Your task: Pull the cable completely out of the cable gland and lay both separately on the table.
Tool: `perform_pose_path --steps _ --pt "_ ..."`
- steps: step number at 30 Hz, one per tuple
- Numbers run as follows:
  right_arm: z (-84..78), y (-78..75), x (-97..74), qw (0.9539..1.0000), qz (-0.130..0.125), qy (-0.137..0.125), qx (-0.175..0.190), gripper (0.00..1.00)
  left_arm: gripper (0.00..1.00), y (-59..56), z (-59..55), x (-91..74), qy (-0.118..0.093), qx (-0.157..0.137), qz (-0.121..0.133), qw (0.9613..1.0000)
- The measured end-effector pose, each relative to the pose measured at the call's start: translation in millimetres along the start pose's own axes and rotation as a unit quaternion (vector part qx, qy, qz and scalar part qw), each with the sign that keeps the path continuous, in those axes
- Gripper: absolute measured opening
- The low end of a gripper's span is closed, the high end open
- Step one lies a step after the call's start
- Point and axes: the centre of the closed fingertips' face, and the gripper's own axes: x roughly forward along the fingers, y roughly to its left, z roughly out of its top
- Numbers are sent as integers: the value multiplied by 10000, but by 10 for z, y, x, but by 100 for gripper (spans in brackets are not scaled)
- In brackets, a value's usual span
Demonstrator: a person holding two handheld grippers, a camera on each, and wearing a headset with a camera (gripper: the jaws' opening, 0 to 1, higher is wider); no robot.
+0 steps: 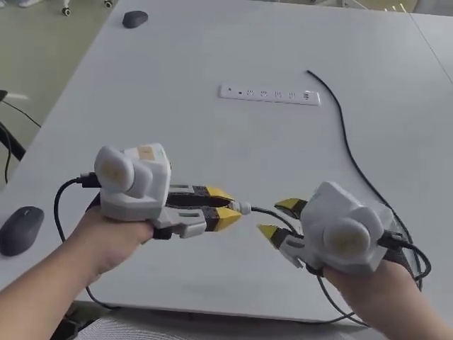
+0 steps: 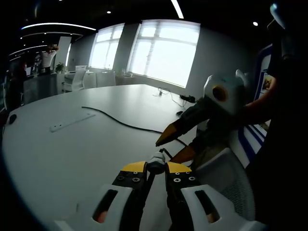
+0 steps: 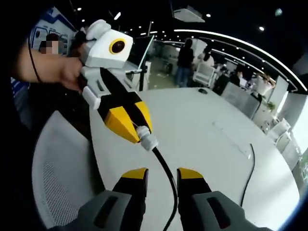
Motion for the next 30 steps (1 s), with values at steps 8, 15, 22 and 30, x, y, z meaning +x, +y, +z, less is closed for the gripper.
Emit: perform_pose_path --steps 8,15,22,30 --pt "99 40 40 9947 61 1 -1024 10 15 -28 -12 24 38 7 -27 10000" --pt "99 47 50 9916 89 12 -1291 2 15 -47 -19 38 74 -1 -45 10000" --pt "109 4 39 9917 -28 -58 -1285 1 15 -28 14 45 19 12 -44 10000" --pt "27 -100 52 9968 -114 49 -789 0 15 3 22 54 13 77 9 10000"
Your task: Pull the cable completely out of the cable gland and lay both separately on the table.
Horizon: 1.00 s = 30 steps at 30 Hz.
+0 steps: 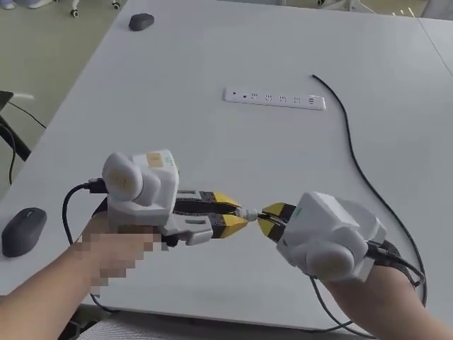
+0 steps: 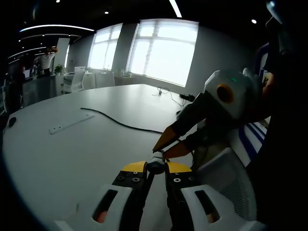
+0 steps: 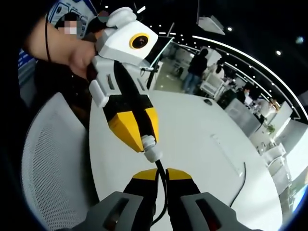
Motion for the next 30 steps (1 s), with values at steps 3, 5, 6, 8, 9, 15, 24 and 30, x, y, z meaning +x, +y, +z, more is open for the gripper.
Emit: perform_pose_path --steps 3,5,6,8,9,15,24,30 --pt "-25 -27 -9 9996 -11 -46 284 1 15 -9 11 0 -14 34 -3 10000" --pt "-35 -24 -7 9977 41 -113 663 1 15 -14 20 -4 -22 48 -5 10000" --pt "-33 -31 -6 9964 41 -156 835 1 15 -14 22 -4 -24 48 -3 10000" --pt "-87 -52 -1 9929 35 -77 1184 1 15 -6 28 -5 -31 67 22 10000" --pt "-119 -55 4 9914 51 -24 1307 1 15 3 28 -7 -27 66 31 10000" --pt "-237 -101 -8 9817 34 -24 1903 1 15 24 44 -20 -49 78 26 10000" --pt "-478 -138 16 9516 -1 137 3071 1 15 24 55 -15 -51 93 41 9999" --pt "-697 -179 30 9284 -72 315 3702 1 15 47 61 -34 -73 88 81 9999"
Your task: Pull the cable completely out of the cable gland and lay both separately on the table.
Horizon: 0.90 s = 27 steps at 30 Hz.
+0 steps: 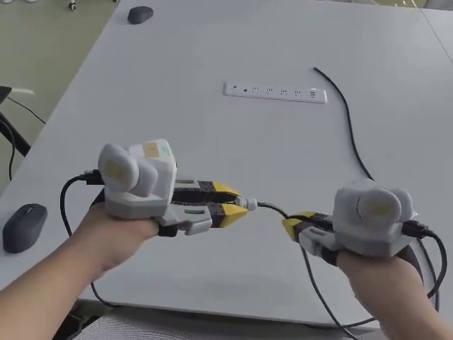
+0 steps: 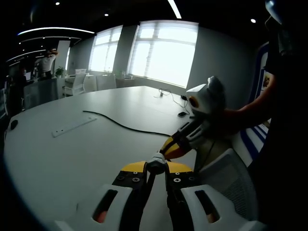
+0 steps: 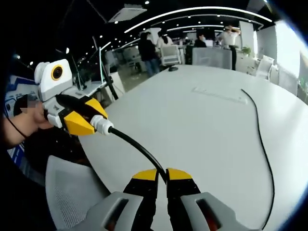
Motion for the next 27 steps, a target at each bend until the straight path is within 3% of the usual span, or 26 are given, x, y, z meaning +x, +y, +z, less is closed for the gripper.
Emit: perform_pose_path --steps 8,13,22,27 --pt "-230 -195 25 9970 -123 233 732 1 15 -12 -2 -3 6 -20 -3 10000" --pt "-362 -283 38 9908 -149 344 1300 1 15 -25 2 14 12 -5 -18 10000" --pt "-372 -307 57 9887 -161 303 1461 1 15 -28 8 28 2 -13 -23 10000" --pt "-398 -284 84 9824 -28 329 1838 1 15 -22 1 24 17 1 -15 10000"
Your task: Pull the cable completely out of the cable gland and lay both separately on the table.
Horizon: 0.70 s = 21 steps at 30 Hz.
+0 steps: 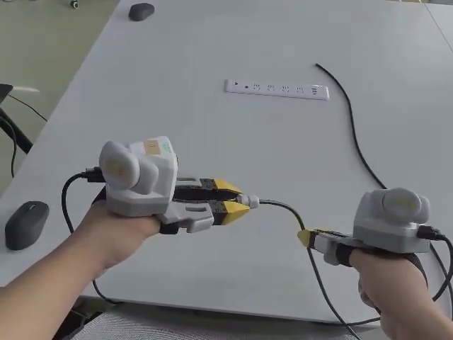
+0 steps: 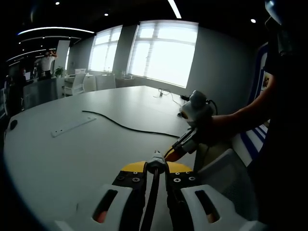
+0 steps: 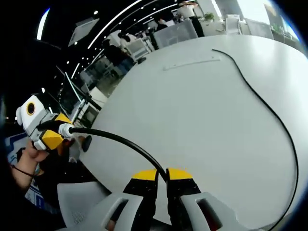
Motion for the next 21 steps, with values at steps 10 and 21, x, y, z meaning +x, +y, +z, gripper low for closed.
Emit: perform_pose_path --steps 10,21 --pt "-48 27 -17 9986 165 -40 506 2 15 -30 8 10 -8 -5 3 10000" --pt "-57 42 -68 9995 252 -53 -194 4 15 -40 38 4 -33 -43 -5 10000"
